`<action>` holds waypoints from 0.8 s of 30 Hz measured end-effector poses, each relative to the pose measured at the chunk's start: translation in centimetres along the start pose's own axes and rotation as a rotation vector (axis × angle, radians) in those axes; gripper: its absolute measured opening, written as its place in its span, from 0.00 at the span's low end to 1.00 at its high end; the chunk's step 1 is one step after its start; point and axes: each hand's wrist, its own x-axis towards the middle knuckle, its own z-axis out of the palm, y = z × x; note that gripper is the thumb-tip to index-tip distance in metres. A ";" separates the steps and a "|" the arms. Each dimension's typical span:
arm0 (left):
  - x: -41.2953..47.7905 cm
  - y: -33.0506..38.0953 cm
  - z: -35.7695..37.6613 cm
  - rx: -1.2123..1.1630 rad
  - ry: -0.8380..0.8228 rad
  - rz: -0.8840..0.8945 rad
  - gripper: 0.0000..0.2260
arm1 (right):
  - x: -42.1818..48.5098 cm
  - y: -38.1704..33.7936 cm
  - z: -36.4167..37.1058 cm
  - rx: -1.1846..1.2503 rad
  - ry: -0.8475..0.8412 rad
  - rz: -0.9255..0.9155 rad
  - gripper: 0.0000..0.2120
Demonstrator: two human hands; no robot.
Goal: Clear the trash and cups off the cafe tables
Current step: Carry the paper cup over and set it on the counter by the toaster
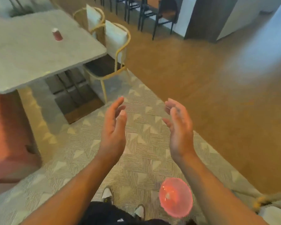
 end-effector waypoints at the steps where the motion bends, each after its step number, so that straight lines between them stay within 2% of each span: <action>1: -0.3 0.1 -1.7 0.010 0.053 0.000 0.23 | 0.1 0.1 1.8 0.003 -0.056 0.003 0.22; 6: -2.9 0.3 -10.7 0.048 0.333 0.009 0.23 | -1.0 1.0 11.6 0.029 -0.330 0.021 0.26; 9: -5.4 0.5 -16.6 0.057 0.513 0.032 0.22 | -3.3 1.3 17.9 0.040 -0.498 0.039 0.22; 12: -8.1 1.1 -22.5 0.044 0.691 0.050 0.20 | -6.1 1.6 24.0 0.044 -0.645 0.041 0.22; 15: -11.3 1.6 -28.6 0.047 0.854 0.068 0.21 | -10.0 1.7 30.2 0.042 -0.806 0.050 0.18; 20: -17.2 2.4 -37.8 0.088 1.035 0.052 0.21 | -17.3 1.7 39.9 0.067 -1.014 0.074 0.14; 24: -22.1 3.2 -45.0 0.141 1.163 0.056 0.24 | -23.5 1.9 47.0 0.079 -1.128 0.080 0.19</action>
